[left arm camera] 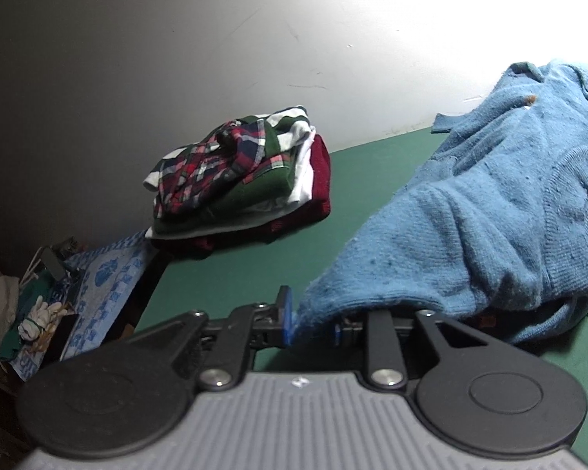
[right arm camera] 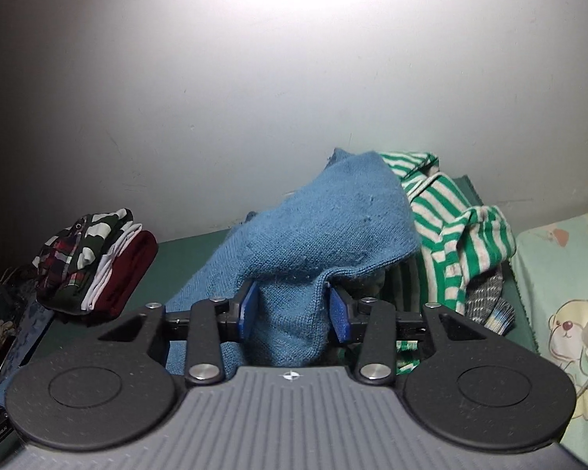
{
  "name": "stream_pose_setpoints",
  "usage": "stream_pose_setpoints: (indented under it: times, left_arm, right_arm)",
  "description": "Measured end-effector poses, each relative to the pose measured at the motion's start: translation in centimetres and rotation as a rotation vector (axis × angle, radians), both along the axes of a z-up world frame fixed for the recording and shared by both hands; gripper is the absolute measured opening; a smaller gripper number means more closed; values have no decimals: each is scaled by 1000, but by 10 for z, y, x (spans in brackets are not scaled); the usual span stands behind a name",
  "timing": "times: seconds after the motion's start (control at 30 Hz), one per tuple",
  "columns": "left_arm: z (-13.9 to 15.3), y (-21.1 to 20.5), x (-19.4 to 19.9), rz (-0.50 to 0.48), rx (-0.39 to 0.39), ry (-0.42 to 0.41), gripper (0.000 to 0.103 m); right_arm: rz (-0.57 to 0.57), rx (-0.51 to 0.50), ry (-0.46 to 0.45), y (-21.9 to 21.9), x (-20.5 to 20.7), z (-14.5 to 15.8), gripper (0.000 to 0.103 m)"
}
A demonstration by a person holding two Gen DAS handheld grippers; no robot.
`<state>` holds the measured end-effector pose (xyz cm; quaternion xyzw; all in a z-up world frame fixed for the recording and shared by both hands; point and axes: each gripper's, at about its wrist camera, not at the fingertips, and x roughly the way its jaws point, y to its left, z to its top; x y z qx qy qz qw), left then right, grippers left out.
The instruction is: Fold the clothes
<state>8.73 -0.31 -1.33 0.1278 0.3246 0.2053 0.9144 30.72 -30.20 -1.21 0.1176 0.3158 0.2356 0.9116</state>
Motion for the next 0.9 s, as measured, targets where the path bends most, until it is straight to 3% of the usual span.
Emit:
stream_pose_setpoints:
  times: [0.03, 0.07, 0.13, 0.17, 0.2, 0.33, 0.47, 0.73, 0.9]
  left_arm:
    - [-3, -1, 0, -3, 5, 6, 33]
    - [-5, -1, 0, -5, 8, 13, 33]
    - [-11, -2, 1, 0, 10, 28, 27]
    - [-14, -3, 2, 6, 13, 34, 12]
    - [-15, -4, 2, 12, 14, 33, 7]
    - [-4, -5, -2, 28, 17, -28, 6]
    - [22, -6, -7, 24, 20, -106, 6]
    - [98, 4, -41, 30, -74, -302, 9]
    - [143, 10, -73, 59, -49, -410, 9]
  right_arm:
    - [-4, -7, 4, 1, 1, -1, 39]
    - [-7, -23, 5, 1, 1, 0, 28]
    - [-16, -64, -2, 2, -2, 4, 15]
    - [-22, -91, -14, 3, -5, 7, 13]
    - [-23, -113, -32, 5, -8, 10, 12]
    - [-20, -174, -135, 9, -30, 28, 11]
    - [-39, -97, -171, 3, -38, 50, 8]
    - [-45, 92, -251, -12, -66, 101, 7]
    - [-45, 220, -287, -30, -92, 133, 7]
